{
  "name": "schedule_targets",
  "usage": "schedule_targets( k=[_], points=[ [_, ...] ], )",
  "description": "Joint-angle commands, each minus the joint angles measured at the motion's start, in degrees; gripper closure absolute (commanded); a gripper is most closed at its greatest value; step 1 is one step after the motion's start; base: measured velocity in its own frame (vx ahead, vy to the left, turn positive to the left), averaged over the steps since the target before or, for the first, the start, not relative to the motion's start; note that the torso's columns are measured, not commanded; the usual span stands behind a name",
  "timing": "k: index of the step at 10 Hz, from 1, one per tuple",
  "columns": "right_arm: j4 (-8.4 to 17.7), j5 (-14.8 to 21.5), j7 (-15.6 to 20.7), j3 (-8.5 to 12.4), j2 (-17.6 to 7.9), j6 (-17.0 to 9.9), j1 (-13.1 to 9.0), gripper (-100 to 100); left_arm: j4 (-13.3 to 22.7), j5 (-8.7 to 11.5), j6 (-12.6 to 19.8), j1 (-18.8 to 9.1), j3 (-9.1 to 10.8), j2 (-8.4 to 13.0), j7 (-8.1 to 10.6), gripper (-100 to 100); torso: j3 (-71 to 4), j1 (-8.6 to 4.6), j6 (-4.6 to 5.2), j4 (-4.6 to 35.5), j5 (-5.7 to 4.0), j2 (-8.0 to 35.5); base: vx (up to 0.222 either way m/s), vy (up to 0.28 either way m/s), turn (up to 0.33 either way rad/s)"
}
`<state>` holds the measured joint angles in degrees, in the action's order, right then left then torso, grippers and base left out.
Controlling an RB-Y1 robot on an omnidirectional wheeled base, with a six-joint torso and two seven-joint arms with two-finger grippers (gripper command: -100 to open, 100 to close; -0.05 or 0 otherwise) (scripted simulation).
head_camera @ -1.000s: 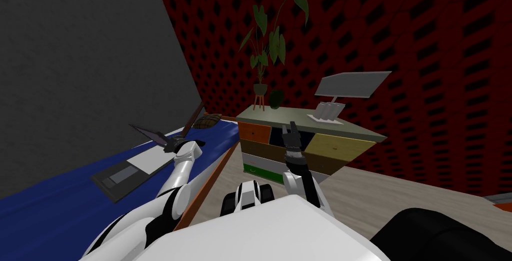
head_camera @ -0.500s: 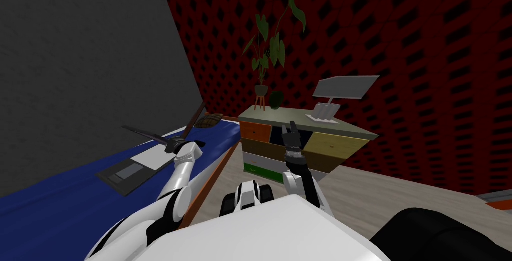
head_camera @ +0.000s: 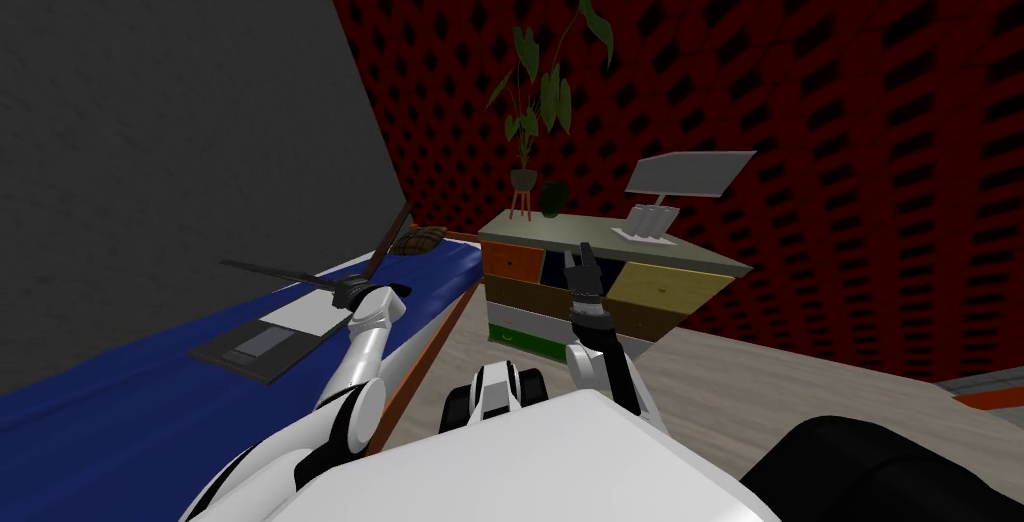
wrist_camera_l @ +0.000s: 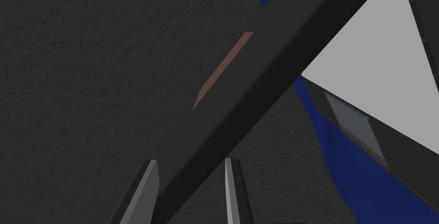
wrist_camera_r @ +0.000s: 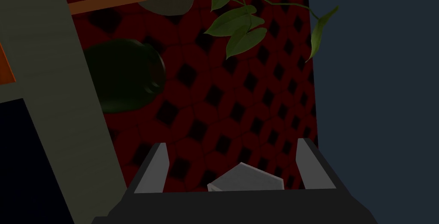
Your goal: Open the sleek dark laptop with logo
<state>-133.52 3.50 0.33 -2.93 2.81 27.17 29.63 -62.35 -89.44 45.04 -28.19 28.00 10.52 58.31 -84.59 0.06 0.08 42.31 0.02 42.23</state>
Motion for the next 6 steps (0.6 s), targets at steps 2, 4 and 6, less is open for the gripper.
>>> schedule_targets(
  k=[2, 4, 6],
  points=[
    [0.0, 0.0, 0.0, 0.0, 0.0, 0.0, 0.0, 0, -2.12, -0.67, -0.74, 1.12, 0.75, -1.22, 5.26, 100, 0.01, -0.01, -0.03, 0.03, -0.04, 0.02, -0.027, 0.028, -0.004],
    [0.0, 0.0, 0.0, 0.0, 0.0, 0.0, 0.0, 0, -1.79, -0.65, -0.61, 1.13, 0.69, -1.2, 5.23, 100, 0.04, -0.04, -0.05, 0.06, -0.07, 0.06, -0.016, 0.012, 0.002],
    [0.0, 0.0, 0.0, 0.0, 0.01, 0.0, 0.03, 0, 1.24, 3.85, -4.86, 1.33, 0.16, 1.12, 1.08, 100, -0.2, -0.14, -0.29, -0.13, -0.06, -0.36, 0.143, -0.09, 0.312]
  ],
)
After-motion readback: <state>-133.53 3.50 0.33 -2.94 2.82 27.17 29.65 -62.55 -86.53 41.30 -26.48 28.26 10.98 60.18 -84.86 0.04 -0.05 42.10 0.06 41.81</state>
